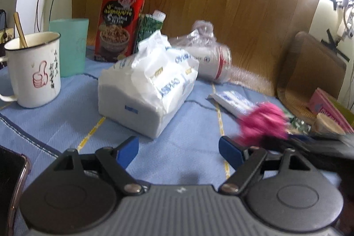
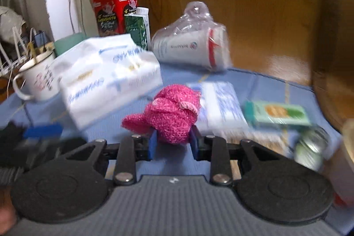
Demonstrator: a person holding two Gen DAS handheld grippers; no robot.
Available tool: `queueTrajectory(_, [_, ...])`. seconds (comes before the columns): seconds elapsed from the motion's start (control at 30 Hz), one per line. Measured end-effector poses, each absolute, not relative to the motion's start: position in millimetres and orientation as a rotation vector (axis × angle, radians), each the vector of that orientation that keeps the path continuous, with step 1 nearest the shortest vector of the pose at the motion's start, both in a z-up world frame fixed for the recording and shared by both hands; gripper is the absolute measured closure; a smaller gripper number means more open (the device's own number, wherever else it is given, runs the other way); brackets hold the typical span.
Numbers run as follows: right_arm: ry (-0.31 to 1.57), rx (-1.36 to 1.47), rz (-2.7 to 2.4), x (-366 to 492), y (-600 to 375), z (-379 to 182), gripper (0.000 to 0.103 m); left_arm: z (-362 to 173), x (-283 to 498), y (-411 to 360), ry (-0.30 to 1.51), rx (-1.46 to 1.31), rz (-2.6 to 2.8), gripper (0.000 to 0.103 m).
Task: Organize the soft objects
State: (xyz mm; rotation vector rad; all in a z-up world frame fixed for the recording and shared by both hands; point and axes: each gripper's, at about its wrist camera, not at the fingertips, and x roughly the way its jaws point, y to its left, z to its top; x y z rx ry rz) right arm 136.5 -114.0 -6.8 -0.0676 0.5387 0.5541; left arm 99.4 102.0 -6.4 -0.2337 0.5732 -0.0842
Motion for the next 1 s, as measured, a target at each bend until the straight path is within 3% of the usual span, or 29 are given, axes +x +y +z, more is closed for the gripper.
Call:
queueTrajectory(0.3, [0.523, -0.016, 0.494, 23, -200, -25, 0.073, -9, 101, 76, 0.629, -0.077, -0.024, 0.020])
queueTrajectory(0.57, [0.513, 0.121, 0.292, -29, -271, -40, 0.073, -5, 97, 51, 0.667, -0.035, -0.038, 0.020])
queueTrajectory(0.8, [0.481, 0.142, 0.218, -52, -295, -47, 0.064, 28, 58, -22, 0.671, -0.124, -0.486, 0.019])
queueTrajectory(0.87, [0.467, 0.119, 0.225, -54, -292, -47, 0.060, 33, 51, -48, 0.693, -0.122, -0.627, 0.014])
queueTrajectory(1.0, [0.454, 0.084, 0.228, -49, -291, -49, 0.059, 31, 42, -93, 0.748, -0.093, -0.781, 0.013])
